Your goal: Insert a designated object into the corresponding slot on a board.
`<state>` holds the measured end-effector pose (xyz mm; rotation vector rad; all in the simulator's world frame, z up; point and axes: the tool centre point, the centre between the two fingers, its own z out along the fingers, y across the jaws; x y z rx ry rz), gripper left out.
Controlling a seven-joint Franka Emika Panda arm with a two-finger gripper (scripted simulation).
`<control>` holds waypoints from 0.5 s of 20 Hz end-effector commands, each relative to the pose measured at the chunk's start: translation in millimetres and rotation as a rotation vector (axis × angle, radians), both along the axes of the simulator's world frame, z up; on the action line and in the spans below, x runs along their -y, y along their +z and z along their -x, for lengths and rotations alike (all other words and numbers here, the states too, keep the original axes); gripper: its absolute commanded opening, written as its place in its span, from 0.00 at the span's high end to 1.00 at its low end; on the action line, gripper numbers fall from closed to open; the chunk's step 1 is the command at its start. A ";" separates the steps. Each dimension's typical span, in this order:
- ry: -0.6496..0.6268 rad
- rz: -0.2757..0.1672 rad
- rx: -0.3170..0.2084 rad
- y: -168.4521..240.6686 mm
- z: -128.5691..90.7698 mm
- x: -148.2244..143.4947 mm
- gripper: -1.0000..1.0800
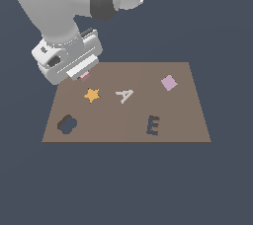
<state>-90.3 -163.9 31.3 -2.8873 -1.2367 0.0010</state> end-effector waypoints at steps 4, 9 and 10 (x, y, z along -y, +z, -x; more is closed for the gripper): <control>0.001 0.000 0.001 2.3 -0.5 0.2 1.00; 0.029 0.000 0.001 2.4 -5.5 1.1 1.00; 0.040 0.000 0.001 2.5 -7.3 1.4 1.00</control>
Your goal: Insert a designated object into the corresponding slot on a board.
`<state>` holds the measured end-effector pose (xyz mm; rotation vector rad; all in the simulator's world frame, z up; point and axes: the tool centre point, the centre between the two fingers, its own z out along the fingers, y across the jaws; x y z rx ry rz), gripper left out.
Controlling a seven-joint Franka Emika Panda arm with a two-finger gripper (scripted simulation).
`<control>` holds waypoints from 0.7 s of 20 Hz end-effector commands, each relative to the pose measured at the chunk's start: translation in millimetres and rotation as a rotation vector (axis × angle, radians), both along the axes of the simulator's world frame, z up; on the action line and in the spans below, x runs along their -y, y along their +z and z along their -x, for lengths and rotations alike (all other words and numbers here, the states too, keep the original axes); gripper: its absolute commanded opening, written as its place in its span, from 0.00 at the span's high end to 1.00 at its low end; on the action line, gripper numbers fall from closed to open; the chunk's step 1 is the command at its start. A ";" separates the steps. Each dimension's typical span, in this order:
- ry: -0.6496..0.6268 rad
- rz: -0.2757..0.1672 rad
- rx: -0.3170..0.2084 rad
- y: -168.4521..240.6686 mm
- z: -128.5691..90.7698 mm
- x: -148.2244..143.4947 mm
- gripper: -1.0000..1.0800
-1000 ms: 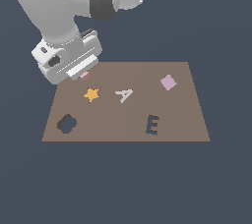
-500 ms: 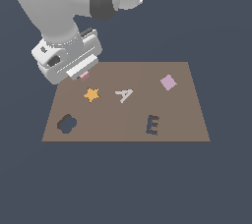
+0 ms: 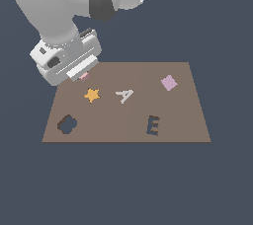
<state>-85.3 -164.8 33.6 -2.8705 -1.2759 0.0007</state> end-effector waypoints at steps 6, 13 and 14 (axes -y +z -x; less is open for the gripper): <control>0.112 0.000 0.001 0.6 -19.9 2.3 1.00; 0.310 0.001 0.001 1.5 -55.0 0.6 1.00; 0.345 0.001 0.001 1.6 -61.3 -0.5 1.00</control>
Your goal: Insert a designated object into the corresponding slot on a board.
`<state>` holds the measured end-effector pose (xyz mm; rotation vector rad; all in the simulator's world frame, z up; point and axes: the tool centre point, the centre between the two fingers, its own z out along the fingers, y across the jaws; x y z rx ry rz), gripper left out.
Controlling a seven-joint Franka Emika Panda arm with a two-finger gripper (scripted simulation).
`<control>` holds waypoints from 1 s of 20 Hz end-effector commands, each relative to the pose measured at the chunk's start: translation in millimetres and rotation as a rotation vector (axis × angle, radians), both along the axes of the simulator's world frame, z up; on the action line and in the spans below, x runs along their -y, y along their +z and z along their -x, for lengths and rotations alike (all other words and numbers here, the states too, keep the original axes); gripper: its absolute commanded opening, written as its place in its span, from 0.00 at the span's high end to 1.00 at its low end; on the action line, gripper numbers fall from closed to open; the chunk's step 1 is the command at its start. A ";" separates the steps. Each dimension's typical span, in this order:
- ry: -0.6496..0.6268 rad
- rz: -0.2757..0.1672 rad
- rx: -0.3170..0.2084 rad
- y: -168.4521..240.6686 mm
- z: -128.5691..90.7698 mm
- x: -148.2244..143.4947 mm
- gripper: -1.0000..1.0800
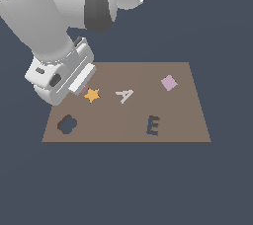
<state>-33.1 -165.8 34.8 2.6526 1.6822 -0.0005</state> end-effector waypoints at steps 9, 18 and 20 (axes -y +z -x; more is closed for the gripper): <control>0.456 0.001 0.001 2.0 -75.6 -29.4 1.00; 0.866 0.001 0.001 3.3 -126.1 -83.2 1.00; 0.948 0.001 0.001 3.6 -133.3 -96.5 1.00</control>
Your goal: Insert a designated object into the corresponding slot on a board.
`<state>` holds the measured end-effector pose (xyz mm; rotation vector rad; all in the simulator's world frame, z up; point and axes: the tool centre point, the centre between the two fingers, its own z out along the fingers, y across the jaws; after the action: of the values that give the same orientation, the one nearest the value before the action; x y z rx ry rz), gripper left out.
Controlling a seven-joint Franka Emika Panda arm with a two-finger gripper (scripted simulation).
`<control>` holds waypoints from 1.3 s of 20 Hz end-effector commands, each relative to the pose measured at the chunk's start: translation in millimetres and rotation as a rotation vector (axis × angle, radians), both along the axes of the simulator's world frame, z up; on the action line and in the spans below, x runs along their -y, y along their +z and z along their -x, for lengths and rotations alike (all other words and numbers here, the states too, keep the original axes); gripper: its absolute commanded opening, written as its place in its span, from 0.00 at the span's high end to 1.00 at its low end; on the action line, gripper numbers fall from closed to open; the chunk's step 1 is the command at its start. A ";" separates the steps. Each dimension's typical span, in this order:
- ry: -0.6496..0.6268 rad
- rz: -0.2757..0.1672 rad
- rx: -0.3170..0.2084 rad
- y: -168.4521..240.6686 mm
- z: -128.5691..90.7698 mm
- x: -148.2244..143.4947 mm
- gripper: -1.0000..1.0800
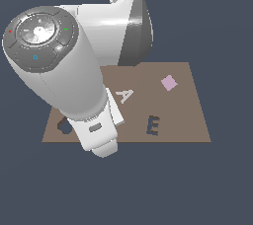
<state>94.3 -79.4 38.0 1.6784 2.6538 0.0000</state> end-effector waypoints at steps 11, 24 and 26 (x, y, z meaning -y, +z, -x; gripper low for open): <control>0.485 0.000 0.000 1.5 -24.1 -84.7 1.00; 0.848 0.000 -0.001 2.2 -11.5 -151.0 1.00; 0.877 0.000 -0.001 2.2 -9.3 -155.9 1.00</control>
<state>105.2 72.8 40.0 0.4316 3.1114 0.0000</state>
